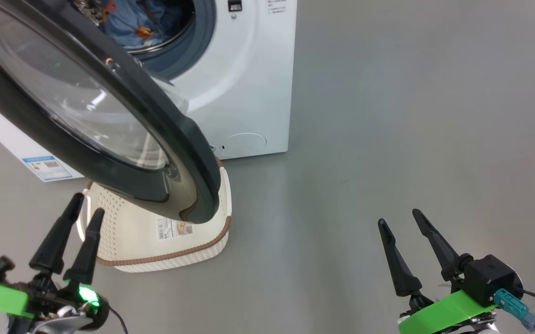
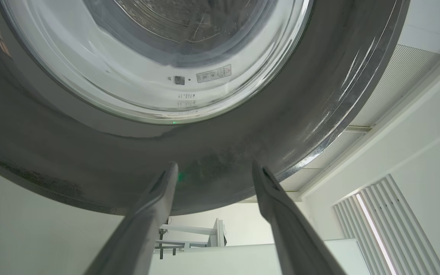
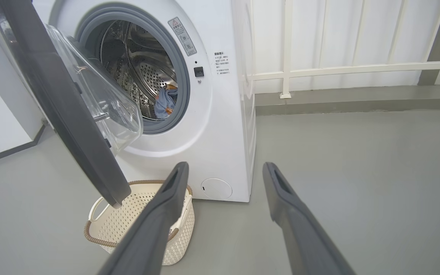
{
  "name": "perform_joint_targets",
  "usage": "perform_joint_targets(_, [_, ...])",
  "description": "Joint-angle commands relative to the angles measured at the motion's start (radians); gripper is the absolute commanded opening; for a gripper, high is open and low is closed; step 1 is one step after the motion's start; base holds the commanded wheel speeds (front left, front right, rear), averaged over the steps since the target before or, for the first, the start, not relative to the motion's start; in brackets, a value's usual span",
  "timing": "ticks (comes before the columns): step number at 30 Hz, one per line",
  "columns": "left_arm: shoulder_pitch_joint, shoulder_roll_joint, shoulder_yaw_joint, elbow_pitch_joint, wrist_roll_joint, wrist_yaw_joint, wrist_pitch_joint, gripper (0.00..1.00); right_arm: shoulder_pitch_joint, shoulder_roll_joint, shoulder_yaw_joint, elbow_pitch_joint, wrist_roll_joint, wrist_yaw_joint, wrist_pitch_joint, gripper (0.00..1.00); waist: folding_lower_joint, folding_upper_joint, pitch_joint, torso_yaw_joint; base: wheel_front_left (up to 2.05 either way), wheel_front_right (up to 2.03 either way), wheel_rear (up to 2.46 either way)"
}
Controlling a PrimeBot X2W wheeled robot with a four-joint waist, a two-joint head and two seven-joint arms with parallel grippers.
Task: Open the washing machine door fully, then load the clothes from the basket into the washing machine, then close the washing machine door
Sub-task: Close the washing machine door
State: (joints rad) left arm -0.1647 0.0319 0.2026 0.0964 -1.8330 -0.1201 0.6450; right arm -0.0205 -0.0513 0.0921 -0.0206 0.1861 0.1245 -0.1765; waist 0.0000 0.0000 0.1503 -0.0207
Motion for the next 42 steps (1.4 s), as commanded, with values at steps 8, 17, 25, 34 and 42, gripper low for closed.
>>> perform_joint_targets(8, [0.061, 0.019, -0.041, -0.155, 0.311, -0.01, -0.334, 1.0, 0.007, 0.001, 0.021, -0.027, -0.005, 0.006, 0.004, 1.0, 0.0, 0.0, -0.032, 0.017, 0.0, 0.0, 0.0])
perform_joint_targets(17, [0.161, 0.089, -0.179, -0.231, 0.997, 0.02, -0.702, 1.0, 0.032, 0.001, 0.01, -0.033, -0.009, 0.006, 0.015, 1.0, 0.0, 0.0, -0.069, 0.02, 0.0, 0.0, 0.0])
perform_joint_targets(25, [0.237, 0.149, -0.261, -0.206, 1.331, 0.134, -0.786, 1.0, 0.06, 0.001, -0.002, -0.044, -0.021, 0.006, 0.033, 1.0, 0.0, 0.0, -0.11, 0.024, 0.0, 0.0, 0.0])
perform_joint_targets(34, [0.311, 0.174, -0.316, -0.188, 1.462, 0.208, -0.771, 1.0, 0.112, 0.001, -0.027, -0.071, -0.037, 0.006, 0.062, 1.0, 0.0, 0.0, -0.155, 0.025, 0.0, 0.0, 0.0])
perform_joint_targets(42, [0.315, 0.169, -0.322, -0.191, 1.476, 0.232, -0.775, 1.0, 0.119, 0.001, -0.029, -0.088, -0.043, 0.006, 0.074, 1.0, 0.0, 0.0, -0.161, 0.014, 0.0, 0.0, 0.0])
